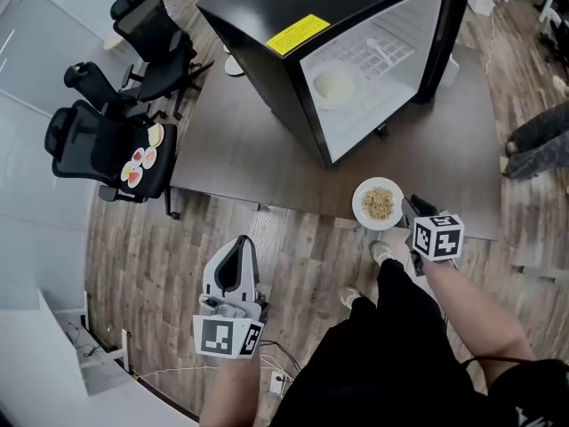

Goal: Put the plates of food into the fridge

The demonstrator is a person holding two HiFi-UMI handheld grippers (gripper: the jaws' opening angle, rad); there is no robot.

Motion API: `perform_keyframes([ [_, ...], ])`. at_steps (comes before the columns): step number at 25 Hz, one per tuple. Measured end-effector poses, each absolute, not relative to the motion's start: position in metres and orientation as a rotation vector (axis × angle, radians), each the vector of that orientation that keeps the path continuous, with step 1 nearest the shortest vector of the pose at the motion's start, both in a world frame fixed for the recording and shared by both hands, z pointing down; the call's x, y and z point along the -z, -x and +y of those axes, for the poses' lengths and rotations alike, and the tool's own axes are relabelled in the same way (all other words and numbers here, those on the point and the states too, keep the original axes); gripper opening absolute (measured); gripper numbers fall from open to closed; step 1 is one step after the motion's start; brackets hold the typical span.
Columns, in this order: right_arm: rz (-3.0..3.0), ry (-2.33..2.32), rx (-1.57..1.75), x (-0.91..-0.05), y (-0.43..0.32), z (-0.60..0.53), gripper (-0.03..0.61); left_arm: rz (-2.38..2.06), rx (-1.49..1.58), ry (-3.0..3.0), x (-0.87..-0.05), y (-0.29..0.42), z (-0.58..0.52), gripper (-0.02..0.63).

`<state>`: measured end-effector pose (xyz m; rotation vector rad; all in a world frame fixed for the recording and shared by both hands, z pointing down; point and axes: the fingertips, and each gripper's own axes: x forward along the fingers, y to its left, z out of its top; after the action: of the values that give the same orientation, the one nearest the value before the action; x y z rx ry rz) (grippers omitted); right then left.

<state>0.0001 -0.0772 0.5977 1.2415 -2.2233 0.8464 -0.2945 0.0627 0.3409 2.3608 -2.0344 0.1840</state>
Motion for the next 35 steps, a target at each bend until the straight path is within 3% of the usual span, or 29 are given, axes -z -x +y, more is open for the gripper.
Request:
perform_keyframes([
  [6,-2.151,-1.277,-1.122,-0.637,0.002,-0.037,0.078,-2.01,-0.232,-2.408,-0.334,0.293,0.079,0.003],
  [10,-2.071,-1.296,-1.27,-0.66,0.005,-0.012,0.145,-2.011,-0.264,-2.406,-0.334,0.294,0.088,0.003],
  [17,-2.016,-1.325,-1.596,-0.696,0.021,-0.007,0.147,-2.022,-0.334,-2.398,-0.335,0.292,0.095,0.003],
  [35,-1.937,-1.396,-1.919,-0.719,0.04,-0.015,0.144,-2.014,-0.445,-2.37,-0.35,0.292,0.107,0.003],
])
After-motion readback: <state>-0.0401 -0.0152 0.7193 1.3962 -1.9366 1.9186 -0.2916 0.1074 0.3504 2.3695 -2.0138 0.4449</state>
